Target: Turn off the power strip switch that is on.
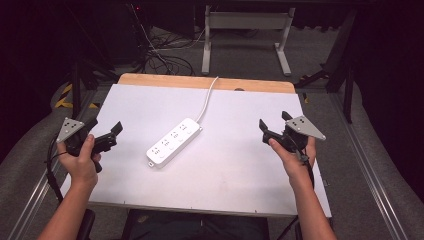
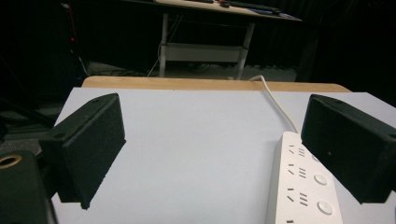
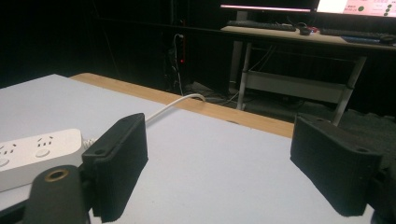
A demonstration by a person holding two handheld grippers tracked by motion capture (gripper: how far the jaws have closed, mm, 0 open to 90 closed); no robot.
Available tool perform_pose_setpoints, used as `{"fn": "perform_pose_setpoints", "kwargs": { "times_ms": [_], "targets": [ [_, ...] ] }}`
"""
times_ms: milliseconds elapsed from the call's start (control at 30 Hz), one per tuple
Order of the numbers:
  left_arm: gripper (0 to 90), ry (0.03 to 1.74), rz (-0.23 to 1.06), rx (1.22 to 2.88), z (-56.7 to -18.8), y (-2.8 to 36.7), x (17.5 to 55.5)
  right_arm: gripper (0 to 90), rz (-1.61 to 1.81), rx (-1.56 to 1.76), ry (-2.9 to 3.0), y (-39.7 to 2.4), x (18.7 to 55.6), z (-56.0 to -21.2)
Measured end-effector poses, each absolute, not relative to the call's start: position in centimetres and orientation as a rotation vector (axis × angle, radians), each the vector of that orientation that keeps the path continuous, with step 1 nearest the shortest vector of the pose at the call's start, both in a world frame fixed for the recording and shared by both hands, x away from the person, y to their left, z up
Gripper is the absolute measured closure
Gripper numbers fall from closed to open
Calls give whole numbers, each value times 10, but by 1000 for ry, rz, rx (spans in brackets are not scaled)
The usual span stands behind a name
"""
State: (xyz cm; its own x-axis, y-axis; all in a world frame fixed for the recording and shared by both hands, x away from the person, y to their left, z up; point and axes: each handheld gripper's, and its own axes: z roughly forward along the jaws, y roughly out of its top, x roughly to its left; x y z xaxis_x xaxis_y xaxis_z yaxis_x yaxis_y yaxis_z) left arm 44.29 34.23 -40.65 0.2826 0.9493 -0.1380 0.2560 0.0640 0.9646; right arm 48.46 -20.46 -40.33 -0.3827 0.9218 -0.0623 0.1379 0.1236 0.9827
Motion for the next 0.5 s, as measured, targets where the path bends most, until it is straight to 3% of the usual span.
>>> {"fn": "perform_pose_setpoints", "kwargs": {
  "times_ms": [500],
  "targets": [
    [68, 1200, 778, 1438, -407, 342, 444, 193, 1335, 1053, 1645, -207, 482, -404]
  ]
}}
